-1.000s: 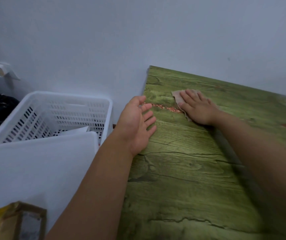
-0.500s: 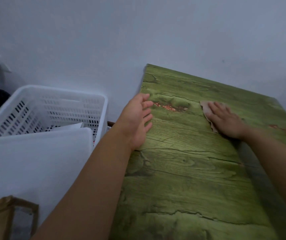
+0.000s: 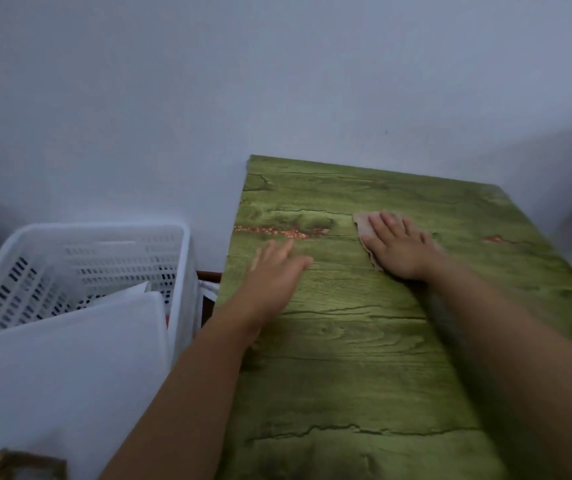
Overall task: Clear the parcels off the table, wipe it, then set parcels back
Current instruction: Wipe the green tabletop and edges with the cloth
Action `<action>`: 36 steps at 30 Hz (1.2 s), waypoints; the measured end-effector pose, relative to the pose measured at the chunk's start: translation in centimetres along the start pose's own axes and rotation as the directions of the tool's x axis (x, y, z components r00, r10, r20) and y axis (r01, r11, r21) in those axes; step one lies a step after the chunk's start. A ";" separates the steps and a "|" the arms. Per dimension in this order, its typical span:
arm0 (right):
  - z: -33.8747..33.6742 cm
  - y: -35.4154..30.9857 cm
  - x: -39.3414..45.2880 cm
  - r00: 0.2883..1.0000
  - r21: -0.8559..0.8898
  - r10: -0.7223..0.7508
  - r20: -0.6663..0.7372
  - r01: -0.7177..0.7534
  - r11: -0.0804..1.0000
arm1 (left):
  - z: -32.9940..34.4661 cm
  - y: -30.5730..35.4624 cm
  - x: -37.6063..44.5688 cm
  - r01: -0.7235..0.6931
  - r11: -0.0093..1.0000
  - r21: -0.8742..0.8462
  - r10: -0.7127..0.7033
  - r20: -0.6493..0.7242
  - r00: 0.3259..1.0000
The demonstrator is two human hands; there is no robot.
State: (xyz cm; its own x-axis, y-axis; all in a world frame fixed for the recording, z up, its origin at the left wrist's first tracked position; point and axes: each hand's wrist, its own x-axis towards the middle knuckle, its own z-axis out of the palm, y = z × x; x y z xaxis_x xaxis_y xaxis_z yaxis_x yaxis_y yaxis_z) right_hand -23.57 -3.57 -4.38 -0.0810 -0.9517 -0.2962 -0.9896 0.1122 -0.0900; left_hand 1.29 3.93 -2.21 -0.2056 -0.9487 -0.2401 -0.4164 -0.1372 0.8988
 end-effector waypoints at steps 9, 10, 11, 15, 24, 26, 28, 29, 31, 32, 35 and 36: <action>-0.6 1.2 -0.3 0.978 -0.004 -0.200 0.059 0.201 0.980 | 3.0 0.6 2.9 0.083 0.696 0.713 0.153 -0.260 0.953; -0.9 1.3 0.5 0.991 0.022 -0.133 0.030 0.133 0.991 | 3.3 0.7 3.6 0.067 0.688 0.722 0.192 -0.270 0.943; -0.9 1.0 1.1 0.997 0.046 -0.077 0.000 0.077 0.996 | 3.5 0.7 4.5 0.044 0.677 0.735 0.223 -0.262 0.939; 0.5 -0.7 0.8 0.983 0.010 -0.181 -0.020 0.181 0.983 | 3.8 -0.3 6.4 0.020 0.653 0.757 0.205 -0.201 0.958; -2.2 0.1 6.2 0.999 0.067 -0.031 -0.030 0.033 0.997 | 3.9 -0.7 6.7 0.067 0.615 0.786 0.175 -0.218 0.960; -2.0 -2.7 6.2 0.995 0.063 -0.095 -0.008 0.096 0.993 | 3.8 -0.7 6.8 0.074 0.617 0.784 0.184 -0.234 0.955; -1.1 -4.5 5.3 0.965 0.001 -0.260 -0.020 0.260 0.966 | 3.9 -0.7 6.9 0.079 0.614 0.785 0.190 -0.245 0.951; -0.8 -4.5 5.0 0.939 -0.025 -0.344 -0.018 0.344 0.939 | 4.1 -0.8 7.0 0.076 0.612 0.787 0.199 -0.246 0.949; -0.9 -3.5 5.4 0.896 -0.037 -0.443 0.007 0.443 0.896 | 4.0 -0.9 7.0 0.080 0.602 0.795 0.206 -0.251 0.946; -1.4 -2.4 6.3 0.900 -0.044 -0.436 0.006 0.436 0.899 | 4.0 -1.1 7.2 0.081 0.605 0.792 0.212 -0.259 0.943; -3.4 0.2 9.7 0.981 0.023 -0.192 -0.031 0.193 0.981 | 3.9 -1.4 7.4 0.089 0.607 0.789 0.219 -0.274 0.936; -3.8 0.4 10.5 0.994 0.049 -0.103 -0.042 0.105 0.993 | 3.9 -1.4 7.5 0.089 0.609 0.788 0.222 -0.277 0.935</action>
State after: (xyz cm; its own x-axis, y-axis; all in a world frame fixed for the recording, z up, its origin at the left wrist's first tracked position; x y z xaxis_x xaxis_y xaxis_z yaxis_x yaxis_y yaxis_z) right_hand -25.29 -14.58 -3.93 0.0163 -0.9694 -0.2448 -0.9856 0.0257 -0.1673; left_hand -3.15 -1.84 -6.72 -0.0396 -0.9963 0.0764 -0.9700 0.0567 0.2365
